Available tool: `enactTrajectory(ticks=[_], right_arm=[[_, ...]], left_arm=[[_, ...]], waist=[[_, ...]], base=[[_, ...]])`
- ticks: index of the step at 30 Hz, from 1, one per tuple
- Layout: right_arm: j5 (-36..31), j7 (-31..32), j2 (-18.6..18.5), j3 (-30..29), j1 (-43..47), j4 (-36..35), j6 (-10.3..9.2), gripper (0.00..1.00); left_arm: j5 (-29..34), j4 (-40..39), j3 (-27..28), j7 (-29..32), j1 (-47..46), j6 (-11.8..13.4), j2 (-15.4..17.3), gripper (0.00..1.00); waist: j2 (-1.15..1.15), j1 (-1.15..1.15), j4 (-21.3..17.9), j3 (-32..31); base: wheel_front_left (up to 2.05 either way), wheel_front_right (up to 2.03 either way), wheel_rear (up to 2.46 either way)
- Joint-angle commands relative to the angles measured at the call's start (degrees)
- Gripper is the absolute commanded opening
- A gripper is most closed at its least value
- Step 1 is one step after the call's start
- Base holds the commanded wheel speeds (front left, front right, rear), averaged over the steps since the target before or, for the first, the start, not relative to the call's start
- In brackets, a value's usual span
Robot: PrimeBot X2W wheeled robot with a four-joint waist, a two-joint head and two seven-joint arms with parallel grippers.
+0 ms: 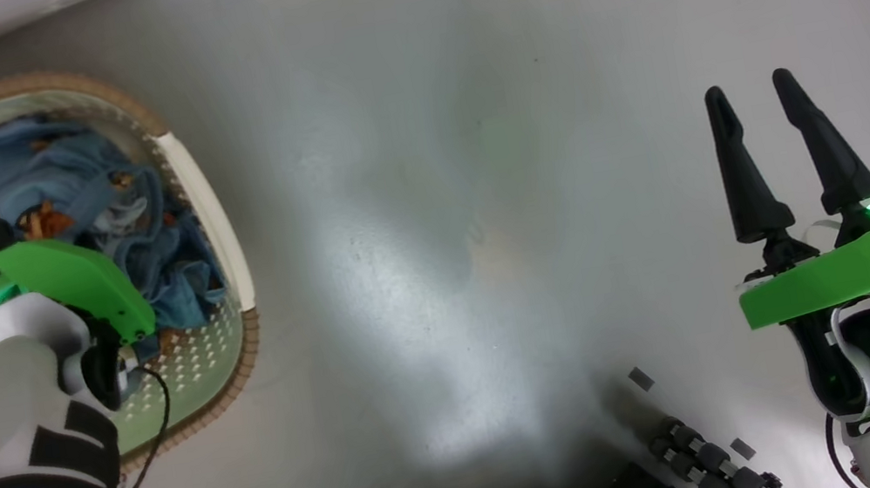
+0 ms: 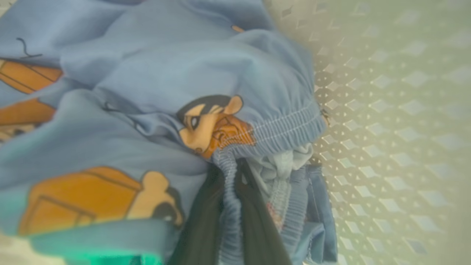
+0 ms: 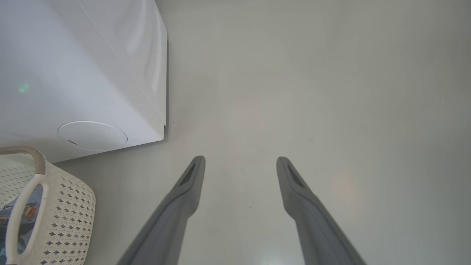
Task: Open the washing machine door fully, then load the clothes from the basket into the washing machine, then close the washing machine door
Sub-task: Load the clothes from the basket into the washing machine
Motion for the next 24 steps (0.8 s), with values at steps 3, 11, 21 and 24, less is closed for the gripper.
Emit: enactTrajectory(ticks=[3,11,21,24], right_arm=[[0.0,0.0,-0.6,0.0,1.3,-1.4,0.25,1.00],[-0.8,0.4,-0.6,-0.7,1.8,-2.7,0.25,1.00],[-2.9,2.2,-0.6,-3.6,4.1,-4.9,0.25,1.00],[-3.8,2.8,-0.6,-4.3,5.0,-5.8,0.25,1.00]], left_arm=[[-0.1,-0.3,0.5,-3.2,1.9,-0.3,0.6,0.00],[0.2,-0.3,-0.2,-10.2,3.2,-0.8,-0.6,0.00],[1.8,-2.2,-2.1,-18.4,6.6,-1.2,-2.5,0.00],[2.0,-4.5,-1.9,-18.9,8.2,-0.9,-2.7,0.00]], waist=[[0.00,0.00,1.4,-1.0],[0.00,0.00,3.7,-3.9],[0.00,0.00,7.5,-11.2],[0.00,0.00,8.4,-13.8]], base=[[0.00,0.00,0.00],[0.00,0.00,0.00],[0.00,0.00,0.00],[0.00,0.00,0.00]])
